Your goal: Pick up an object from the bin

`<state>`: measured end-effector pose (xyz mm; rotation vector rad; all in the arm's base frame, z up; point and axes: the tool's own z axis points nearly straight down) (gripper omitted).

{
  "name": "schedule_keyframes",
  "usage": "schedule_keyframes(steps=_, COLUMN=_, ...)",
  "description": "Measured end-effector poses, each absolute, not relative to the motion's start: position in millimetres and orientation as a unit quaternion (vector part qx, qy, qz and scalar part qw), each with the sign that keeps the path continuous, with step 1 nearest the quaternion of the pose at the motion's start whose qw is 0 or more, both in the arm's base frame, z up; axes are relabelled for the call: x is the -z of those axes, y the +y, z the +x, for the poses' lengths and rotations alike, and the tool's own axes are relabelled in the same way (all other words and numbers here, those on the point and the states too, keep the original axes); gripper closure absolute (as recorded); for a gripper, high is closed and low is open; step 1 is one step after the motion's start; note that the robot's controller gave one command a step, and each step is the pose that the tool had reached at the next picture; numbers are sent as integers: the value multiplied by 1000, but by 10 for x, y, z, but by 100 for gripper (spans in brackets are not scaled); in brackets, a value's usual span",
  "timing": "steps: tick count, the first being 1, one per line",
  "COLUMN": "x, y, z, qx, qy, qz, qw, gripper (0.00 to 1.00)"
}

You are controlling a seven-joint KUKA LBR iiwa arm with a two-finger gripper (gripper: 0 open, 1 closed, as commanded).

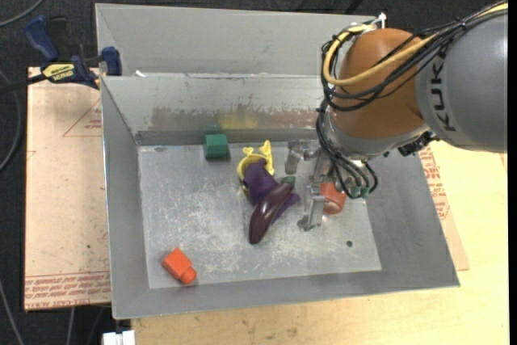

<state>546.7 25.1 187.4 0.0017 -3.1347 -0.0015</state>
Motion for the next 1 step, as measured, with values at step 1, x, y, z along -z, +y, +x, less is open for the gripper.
schedule_keyframes(steps=1, x=-1919, y=250, z=5482, qx=1, qy=-1000, qz=0, qw=0, gripper=0)
